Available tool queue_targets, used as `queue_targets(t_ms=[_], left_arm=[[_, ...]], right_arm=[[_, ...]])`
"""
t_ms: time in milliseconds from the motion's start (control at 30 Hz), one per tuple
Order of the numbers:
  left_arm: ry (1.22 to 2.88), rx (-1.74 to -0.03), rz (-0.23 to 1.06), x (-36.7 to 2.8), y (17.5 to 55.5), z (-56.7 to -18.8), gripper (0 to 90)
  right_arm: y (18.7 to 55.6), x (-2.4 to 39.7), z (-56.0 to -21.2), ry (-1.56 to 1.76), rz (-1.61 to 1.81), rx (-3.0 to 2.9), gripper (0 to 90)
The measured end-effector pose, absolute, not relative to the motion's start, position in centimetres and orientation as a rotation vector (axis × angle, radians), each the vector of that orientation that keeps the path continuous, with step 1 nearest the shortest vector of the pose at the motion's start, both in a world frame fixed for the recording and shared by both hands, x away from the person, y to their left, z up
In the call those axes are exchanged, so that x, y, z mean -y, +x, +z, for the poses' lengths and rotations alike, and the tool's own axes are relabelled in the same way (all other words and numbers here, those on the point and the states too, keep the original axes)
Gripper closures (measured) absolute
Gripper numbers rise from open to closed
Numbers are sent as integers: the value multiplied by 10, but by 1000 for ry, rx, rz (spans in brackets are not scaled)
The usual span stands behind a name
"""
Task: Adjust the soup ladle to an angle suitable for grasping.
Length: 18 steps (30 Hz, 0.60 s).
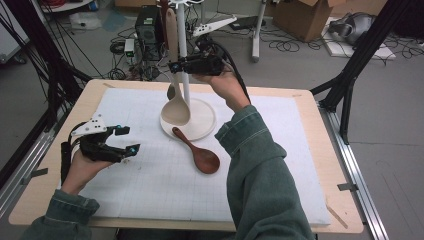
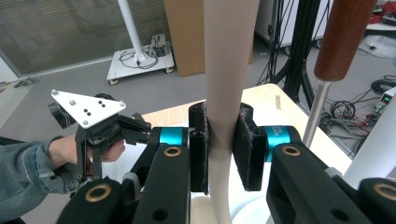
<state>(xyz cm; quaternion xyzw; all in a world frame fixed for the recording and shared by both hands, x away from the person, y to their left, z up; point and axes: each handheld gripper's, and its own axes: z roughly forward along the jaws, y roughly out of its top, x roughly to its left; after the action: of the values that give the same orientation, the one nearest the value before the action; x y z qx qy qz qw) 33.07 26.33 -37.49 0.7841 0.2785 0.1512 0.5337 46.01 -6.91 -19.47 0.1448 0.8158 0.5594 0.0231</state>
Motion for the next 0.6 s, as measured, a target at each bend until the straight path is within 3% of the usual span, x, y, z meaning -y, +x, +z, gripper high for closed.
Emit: queue_targets(t_ms=[600], left_arm=[[1877,-663,374,-264,330,-374,200]], right_arm=[[473,68,-194,457,1749,-2546,777]])
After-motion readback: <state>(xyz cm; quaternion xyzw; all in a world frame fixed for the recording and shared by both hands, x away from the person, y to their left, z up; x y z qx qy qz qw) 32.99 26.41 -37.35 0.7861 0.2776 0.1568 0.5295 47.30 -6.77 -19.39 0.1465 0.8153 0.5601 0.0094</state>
